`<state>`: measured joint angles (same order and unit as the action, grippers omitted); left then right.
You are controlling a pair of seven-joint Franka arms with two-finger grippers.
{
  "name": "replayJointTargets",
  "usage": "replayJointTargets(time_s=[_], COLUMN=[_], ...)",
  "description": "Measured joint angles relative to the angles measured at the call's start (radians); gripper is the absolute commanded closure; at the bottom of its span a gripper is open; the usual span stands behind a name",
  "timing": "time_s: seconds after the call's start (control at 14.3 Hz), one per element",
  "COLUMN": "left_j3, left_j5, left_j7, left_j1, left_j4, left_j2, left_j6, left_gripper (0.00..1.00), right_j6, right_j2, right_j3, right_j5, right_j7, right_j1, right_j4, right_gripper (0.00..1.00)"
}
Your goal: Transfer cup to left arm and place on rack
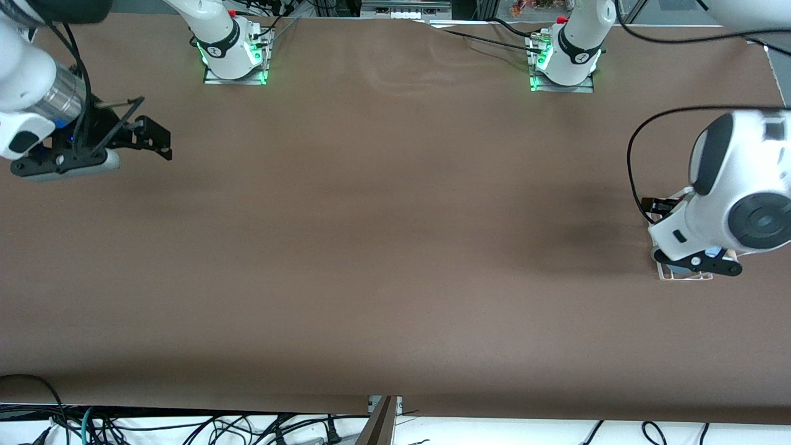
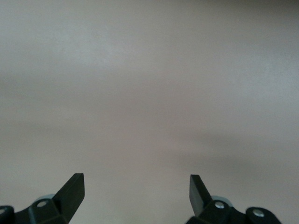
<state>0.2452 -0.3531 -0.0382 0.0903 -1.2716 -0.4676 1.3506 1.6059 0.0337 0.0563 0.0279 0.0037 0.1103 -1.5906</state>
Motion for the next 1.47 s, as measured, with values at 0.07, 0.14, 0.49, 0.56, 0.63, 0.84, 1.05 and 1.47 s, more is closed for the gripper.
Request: replayJointTargets(time_s=[0.07,0.14,0.49,0.56,0.63,0.84,1.05,1.47], left_j3=[0.000,0.000,-0.023,-0.051,-0.084,-0.141,-0.144,-0.155], left_j5=[0.045,0.079,0.259,0.291,0.323,0.369,0.365,0.363], left_j7=[0.016,0.027,0.031,0.030,0.029,0.028,0.031,0.032], left_j1=[0.001,0.004,0.054,0.052,0.044,0.005,-0.057,-0.078], left_j4=[0.001,0.001,-0.010,-0.033,-0.078,-0.277,-0.457,-0.514], left_j2=[0.024,0.044,0.114,0.144,0.187,0.338,0.452,0.480], left_j6=[0.034,0.072,0.190,0.222,0.267,0.380,0.462,0.469], left_gripper=[0.00,0.00,0.00,0.00,0.00,0.00,0.00,0.00], right_j6=[-0.010,-0.017,-0.033,-0.036,-0.037,-0.028,0.004,0.015], right_j2=[0.000,0.000,0.000,0.000,0.000,0.005,0.027,0.062], right_j3=[-0.001,-0.006,-0.015,-0.015,-0.015,-0.015,-0.015,-0.017], right_j5=[0.000,0.000,-0.001,-0.001,-0.001,-0.001,-0.001,-0.001], right_j7=[0.002,0.004,0.017,0.017,0.018,0.028,0.030,0.029], right_j1=[0.002,0.001,0.001,0.001,0.001,0.001,0.001,0.001], right_j4=[0.009,0.010,0.045,0.054,0.059,0.060,0.060,0.063], right_gripper=[0.01,0.01,0.01,0.01,0.01,0.01,0.01,0.01])
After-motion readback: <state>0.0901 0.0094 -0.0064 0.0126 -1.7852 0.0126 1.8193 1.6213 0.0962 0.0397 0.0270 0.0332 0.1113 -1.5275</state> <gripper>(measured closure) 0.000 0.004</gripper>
